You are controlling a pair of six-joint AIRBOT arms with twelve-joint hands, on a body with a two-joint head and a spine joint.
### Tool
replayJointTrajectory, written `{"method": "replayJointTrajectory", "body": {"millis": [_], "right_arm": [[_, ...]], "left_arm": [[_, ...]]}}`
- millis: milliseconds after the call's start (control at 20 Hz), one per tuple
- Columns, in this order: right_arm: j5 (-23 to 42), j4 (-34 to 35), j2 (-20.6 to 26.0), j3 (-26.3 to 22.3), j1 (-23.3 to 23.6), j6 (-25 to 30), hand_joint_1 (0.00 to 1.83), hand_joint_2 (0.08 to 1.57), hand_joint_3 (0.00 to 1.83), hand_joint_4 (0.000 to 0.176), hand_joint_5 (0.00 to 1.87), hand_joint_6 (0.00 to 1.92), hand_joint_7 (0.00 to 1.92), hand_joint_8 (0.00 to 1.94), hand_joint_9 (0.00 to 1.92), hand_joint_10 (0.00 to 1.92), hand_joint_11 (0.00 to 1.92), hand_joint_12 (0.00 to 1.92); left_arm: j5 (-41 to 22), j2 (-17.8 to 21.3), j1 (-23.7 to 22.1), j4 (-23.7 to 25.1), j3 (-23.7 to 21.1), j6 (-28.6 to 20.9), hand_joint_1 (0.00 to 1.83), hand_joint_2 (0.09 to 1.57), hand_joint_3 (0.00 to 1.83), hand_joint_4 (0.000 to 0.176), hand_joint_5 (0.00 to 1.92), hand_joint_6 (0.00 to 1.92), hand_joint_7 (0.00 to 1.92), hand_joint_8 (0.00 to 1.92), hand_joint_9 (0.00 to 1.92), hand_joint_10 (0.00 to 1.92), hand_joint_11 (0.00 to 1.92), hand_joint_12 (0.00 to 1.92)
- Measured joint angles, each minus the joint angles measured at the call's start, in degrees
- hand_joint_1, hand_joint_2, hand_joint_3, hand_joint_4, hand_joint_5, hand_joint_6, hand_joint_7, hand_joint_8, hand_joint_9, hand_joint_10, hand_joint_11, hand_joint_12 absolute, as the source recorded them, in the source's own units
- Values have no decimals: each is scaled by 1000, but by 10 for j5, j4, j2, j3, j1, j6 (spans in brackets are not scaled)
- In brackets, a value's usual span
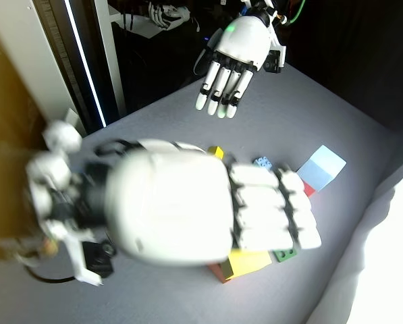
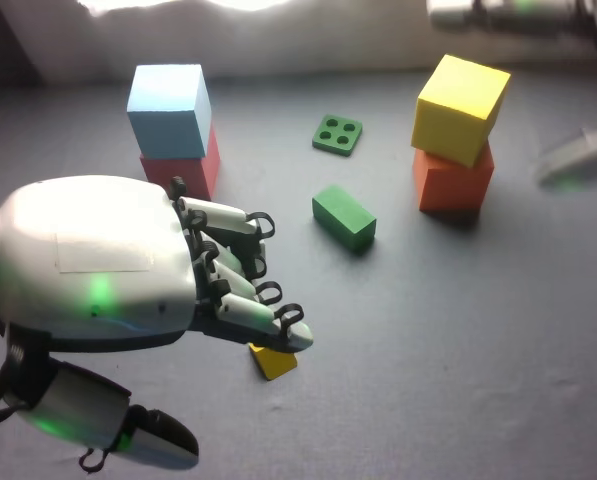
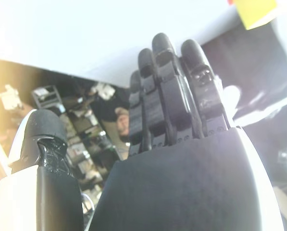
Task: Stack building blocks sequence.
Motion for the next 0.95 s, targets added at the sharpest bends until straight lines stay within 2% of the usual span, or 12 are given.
{"method": "replayJointTrajectory", "body": {"millis": [100,200,250,300,350,450,500,550,650,750,850,950], "right_arm": [[-3,0,50,-36,-13,1,284,1130,12,0,42,3,32,1,26,7,36,30],[-4,6,74,-52,-29,1,422,1125,0,0,69,11,60,11,66,8,0,346],[-11,-4,78,-58,-38,0,424,1145,0,0,126,19,134,18,142,31,0,613],[-24,-18,82,-70,-45,-4,524,1148,0,0,224,42,252,44,237,65,0,879],[-27,-24,84,-83,-46,-5,595,1143,0,0,269,42,313,47,292,82,0,1031],[-17,-12,90,-108,-44,-39,579,1206,7,0,316,26,343,21,310,74,0,1039],[-13,-10,91,-120,-43,-60,604,1199,1,0,337,25,374,24,339,82,0,1068],[-13,-11,90,-125,-45,-64,634,1191,0,0,353,24,400,27,365,94,0,1127],[-15,-12,91,-126,-53,-65,628,1196,1,0,380,25,433,29,396,115,0,1191],[-22,-9,95,-126,-64,-66,673,1185,0,0,400,24,452,26,402,133,0,1201],[-25,-15,97,-130,-74,-67,686,1185,0,0,400,18,449,19,396,150,0,1265],[-22,-24,96,-137,-79,-67,643,1207,2,0,389,11,435,10,371,156,0,1220]], "left_arm": [[2,0,0,-2,0,0,339,1170,4,0,364,1,627,11,621,9,150,852],[3,0,-5,-2,0,0,308,1168,1,0,415,5,682,13,668,20,213,881],[2,0,-5,-7,0,0,290,1175,1,0,458,3,732,18,708,34,231,988],[2,0,-5,-11,0,0,268,1188,1,0,468,1,748,16,722,41,215,1087],[2,0,-5,-10,0,0,277,1194,1,0,457,1,756,15,718,44,189,1163],[2,0,-5,-11,0,0,295,1211,2,0,517,6,792,25,740,81,180,1366],[2,0,-6,-13,0,0,279,1224,0,0,547,0,809,24,692,215,174,1401],[3,0,-6,-12,0,0,277,1239,0,0,574,0,818,25,571,499,127,1459],[3,0,-6,-12,0,0,332,1234,0,0,653,2,877,47,505,795,144,1507],[2,0,-6,-13,-1,0,366,1246,0,0,693,10,887,53,491,852,189,1497],[3,0,-6,-12,-1,0,341,1259,2,0,666,1,849,38,452,859,143,1517],[3,0,-6,-12,-1,0,337,1257,0,0,689,5,866,46,472,874,165,1489]]}}
